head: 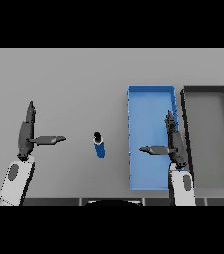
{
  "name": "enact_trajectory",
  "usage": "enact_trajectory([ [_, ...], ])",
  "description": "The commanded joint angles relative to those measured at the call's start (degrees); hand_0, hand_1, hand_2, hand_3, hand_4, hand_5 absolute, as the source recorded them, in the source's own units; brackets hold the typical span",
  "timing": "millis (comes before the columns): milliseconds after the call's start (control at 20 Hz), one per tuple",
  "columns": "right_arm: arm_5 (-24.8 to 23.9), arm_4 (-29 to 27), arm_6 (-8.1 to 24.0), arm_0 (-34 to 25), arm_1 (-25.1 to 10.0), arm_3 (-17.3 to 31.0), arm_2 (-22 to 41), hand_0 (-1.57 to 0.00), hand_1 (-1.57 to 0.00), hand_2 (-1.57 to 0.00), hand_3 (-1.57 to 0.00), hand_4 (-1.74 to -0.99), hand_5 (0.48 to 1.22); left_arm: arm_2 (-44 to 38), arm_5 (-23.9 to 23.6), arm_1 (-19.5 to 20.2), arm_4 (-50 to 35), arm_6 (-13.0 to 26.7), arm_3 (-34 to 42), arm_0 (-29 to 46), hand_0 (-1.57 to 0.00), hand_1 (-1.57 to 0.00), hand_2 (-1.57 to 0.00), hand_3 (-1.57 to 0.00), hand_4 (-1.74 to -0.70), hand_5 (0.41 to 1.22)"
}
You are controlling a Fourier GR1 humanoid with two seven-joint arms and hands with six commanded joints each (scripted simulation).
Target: Pick up the blue pipe and place it into the blue bin.
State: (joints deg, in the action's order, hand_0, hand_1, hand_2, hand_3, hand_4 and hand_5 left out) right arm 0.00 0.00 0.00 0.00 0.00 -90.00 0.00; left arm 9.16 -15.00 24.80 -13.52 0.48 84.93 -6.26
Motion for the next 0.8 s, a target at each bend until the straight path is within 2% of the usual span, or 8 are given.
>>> enact_trajectory([
  [0, 0.0, 0.0, 0.0, 0.0, 0.0, 0.0, 0.0, 0.0, 0.0, 0.0, 0.0, -1.225, 0.617, 0.0, 0.0, 0.0, 0.0, -0.3, 0.1, 0.0, 0.0, 0.0, 0.0, 0.0, -1.07, 0.591],
  [250, 0.1, -0.1, -0.6, 1.0, -0.1, -0.6, 0.0, 0.0, 0.0, 0.0, 0.0, -1.225, 0.617, 0.4, -0.4, -0.3, 0.3, -0.8, 0.8, 0.8, 0.0, 0.0, 0.0, 0.0, -1.07, 0.591],
  [300, 1.9, 2.5, -3.1, 2.2, -2.7, -2.3, 2.1, 0.0, 0.0, 0.0, 0.0, -1.225, 0.617, 2.4, 7.5, 4.4, -0.1, -2.8, 1.9, 1.1, 0.0, 0.0, 0.0, 0.0, -1.07, 0.591],
  [350, 2.7, 4.7, -4.3, 3.6, -4.4, -3.9, 3.6, 0.0, 0.0, 0.0, 0.0, -1.224, 0.618, 3.2, 12.6, 7.8, -0.6, -4.3, 2.2, 1.3, 0.0, 0.0, 0.0, 0.0, -1.07, 0.59],
  [400, 3.2, 6.1, -4.7, 4.6, -4.7, -5.1, 5.1, 0.0, 0.0, 0.0, 0.0, -1.225, 0.618, 3.5, 15.6, 9.4, -1.0, -4.5, 1.1, 0.8, 0.0, 0.0, 0.0, 0.0, -1.07, 0.589],
  [500, 3.4, 7.8, -4.2, 5.8, -6.1, -6.5, 5.9, 0.0, 0.0, 0.0, 0.0, -1.223, 0.62, 3.5, 19.2, 11.4, -2.0, -5.7, 1.1, 0.9, 0.0, 0.0, 0.0, 0.0, -1.08, 0.588],
  [600, 3.0, 9.4, -3.6, 5.9, -6.7, -6.8, 6.4, 0.0, 0.0, 0.0, 0.0, -1.203, 0.614, 4.1, 20.2, 11.5, -2.0, -5.2, 1.3, 0.5, 0.0, 0.0, 0.0, 0.0, -1.08, 0.596],
  [750, 2.6, 9.9, -2.3, 6.2, -7.1, -7.9, 6.3, 0.0, 0.0, 0.0, 0.0, -1.185, 0.597, 4.7, 22.3, 12.2, -2.7, -6.6, 2.7, 1.7, 0.0, 0.0, 0.0, 0.0, -1.09, 0.605],
])
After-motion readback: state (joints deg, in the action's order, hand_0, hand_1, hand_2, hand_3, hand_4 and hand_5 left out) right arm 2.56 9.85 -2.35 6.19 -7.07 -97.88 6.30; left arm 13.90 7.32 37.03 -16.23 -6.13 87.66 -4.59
